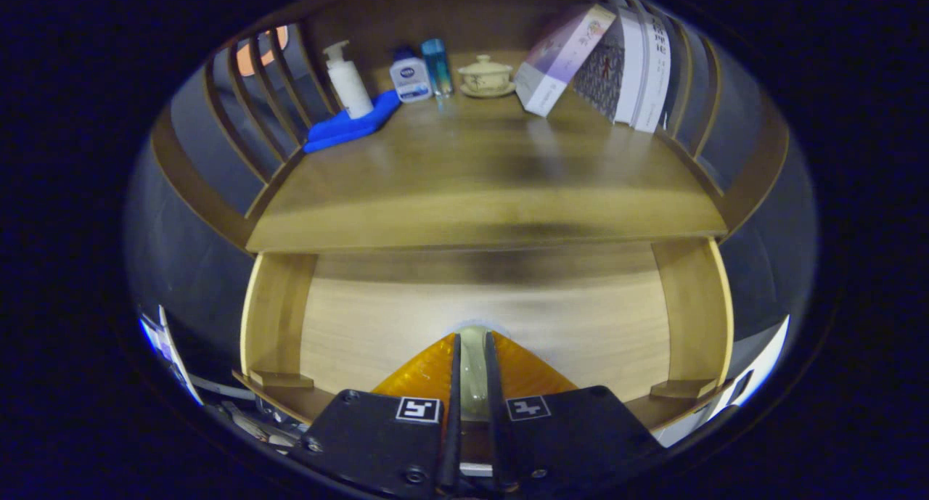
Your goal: Pull open the drawer, take out the items inside it, and place them on the countertop above the cabinet.
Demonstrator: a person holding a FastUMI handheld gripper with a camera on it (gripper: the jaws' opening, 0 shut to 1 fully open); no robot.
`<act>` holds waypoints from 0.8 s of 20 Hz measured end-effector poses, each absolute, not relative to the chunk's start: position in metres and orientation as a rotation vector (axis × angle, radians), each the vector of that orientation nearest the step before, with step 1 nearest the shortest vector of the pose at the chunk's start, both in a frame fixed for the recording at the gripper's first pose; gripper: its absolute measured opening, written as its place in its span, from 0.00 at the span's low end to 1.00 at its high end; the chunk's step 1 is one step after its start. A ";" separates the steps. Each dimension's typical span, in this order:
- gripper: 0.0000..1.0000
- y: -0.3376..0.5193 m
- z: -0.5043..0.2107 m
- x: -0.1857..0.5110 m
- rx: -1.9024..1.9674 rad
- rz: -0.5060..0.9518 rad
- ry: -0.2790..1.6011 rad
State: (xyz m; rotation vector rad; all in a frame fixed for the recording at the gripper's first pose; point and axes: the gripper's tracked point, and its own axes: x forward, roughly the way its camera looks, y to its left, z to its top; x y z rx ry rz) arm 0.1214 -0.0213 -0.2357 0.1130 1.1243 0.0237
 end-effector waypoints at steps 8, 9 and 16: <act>0.24 -0.025 -0.260 0.114 0.013 0.039 1.194; 0.25 -0.026 -0.260 0.115 -0.001 0.041 1.188; 0.28 -0.024 -0.291 0.106 -0.069 0.065 1.248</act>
